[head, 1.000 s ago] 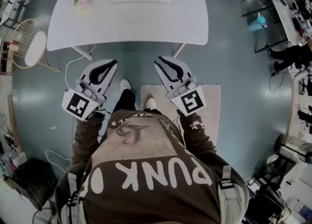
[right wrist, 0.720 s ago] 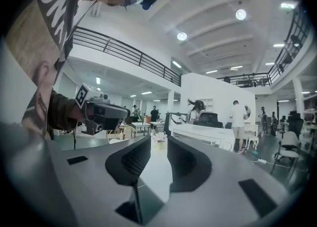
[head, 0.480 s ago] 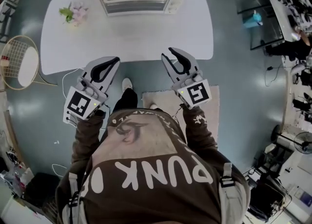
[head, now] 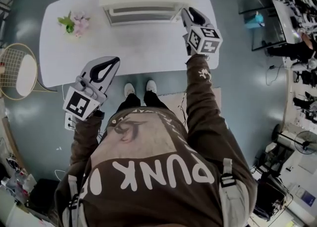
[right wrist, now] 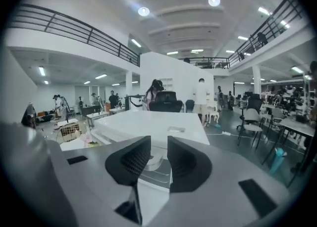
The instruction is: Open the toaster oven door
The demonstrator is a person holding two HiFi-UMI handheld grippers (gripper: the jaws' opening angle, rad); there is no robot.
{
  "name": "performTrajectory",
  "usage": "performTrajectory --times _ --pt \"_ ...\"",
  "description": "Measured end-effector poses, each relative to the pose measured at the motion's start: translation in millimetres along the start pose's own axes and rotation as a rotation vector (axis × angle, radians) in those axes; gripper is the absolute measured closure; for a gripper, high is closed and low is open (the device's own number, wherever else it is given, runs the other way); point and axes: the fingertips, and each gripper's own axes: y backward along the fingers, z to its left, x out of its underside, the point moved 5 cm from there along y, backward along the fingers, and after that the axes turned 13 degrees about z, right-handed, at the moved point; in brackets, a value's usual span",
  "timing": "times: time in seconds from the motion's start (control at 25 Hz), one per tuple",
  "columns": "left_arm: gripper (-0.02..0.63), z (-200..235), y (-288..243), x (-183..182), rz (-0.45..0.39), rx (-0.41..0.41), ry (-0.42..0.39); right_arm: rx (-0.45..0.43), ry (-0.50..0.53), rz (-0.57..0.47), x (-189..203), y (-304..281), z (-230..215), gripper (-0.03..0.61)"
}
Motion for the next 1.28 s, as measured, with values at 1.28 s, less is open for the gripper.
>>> performTrajectory --times 1.28 --pt "0.607 37.3 -35.3 -11.9 0.013 -0.029 0.001 0.039 0.302 0.199 147.9 7.2 68.2 0.480"
